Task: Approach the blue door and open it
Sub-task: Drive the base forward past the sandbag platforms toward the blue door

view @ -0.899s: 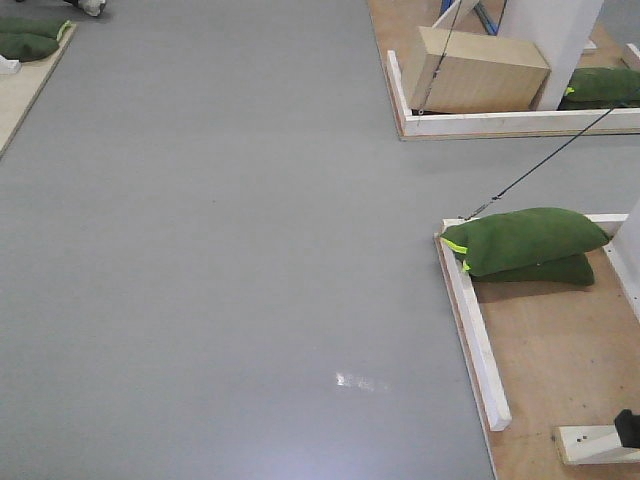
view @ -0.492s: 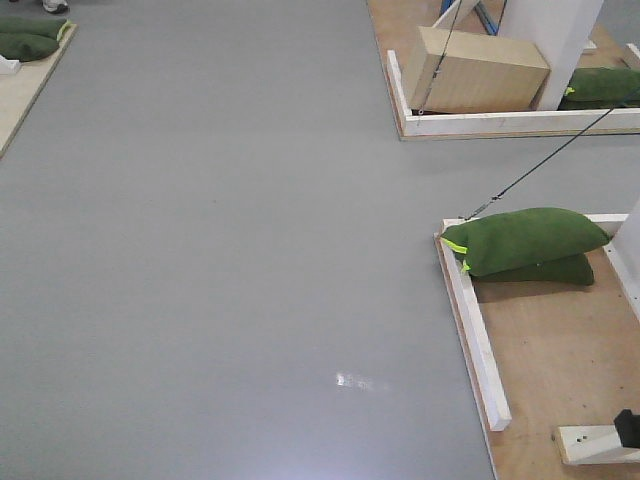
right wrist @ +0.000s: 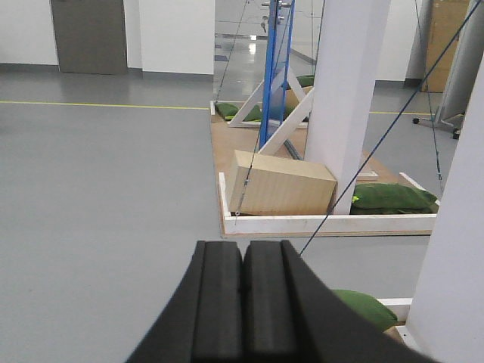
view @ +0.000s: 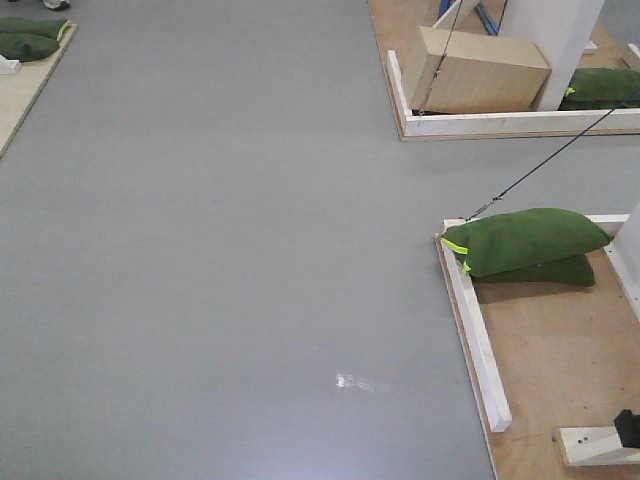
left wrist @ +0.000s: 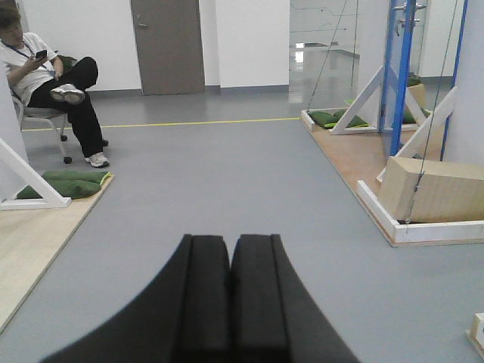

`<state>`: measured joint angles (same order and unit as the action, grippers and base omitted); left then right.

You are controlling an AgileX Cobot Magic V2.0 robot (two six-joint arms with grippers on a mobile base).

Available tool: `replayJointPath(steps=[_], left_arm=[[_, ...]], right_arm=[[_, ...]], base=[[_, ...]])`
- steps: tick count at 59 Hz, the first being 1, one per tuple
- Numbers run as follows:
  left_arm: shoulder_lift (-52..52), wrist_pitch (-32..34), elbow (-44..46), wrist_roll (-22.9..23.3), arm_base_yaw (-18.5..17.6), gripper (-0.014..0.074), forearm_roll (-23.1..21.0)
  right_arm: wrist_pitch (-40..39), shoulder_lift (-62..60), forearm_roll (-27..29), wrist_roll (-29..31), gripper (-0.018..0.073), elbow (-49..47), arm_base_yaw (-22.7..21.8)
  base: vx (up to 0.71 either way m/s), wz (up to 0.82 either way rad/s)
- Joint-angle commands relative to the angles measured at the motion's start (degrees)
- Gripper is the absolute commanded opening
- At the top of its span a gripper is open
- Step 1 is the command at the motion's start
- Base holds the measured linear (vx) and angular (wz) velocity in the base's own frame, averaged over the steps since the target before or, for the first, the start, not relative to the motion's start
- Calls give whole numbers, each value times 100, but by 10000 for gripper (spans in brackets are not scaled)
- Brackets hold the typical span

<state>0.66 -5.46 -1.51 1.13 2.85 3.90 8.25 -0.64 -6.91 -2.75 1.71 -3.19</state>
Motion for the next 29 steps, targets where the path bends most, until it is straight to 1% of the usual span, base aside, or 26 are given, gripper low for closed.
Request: replayJointPath(steps=[1, 16, 29], left_arm=[[80, 477, 157, 37, 1, 73, -10], [80, 477, 157, 37, 1, 73, -10], [80, 477, 157, 37, 1, 73, -10]], right_arm=[[-470, -73, -57, 26, -1, 7, -41], [-470, -73, -57, 26, -1, 7, -41], [-470, -73, -57, 26, -1, 7, -41]], base=[[2, 1], [5, 2], [12, 4]])
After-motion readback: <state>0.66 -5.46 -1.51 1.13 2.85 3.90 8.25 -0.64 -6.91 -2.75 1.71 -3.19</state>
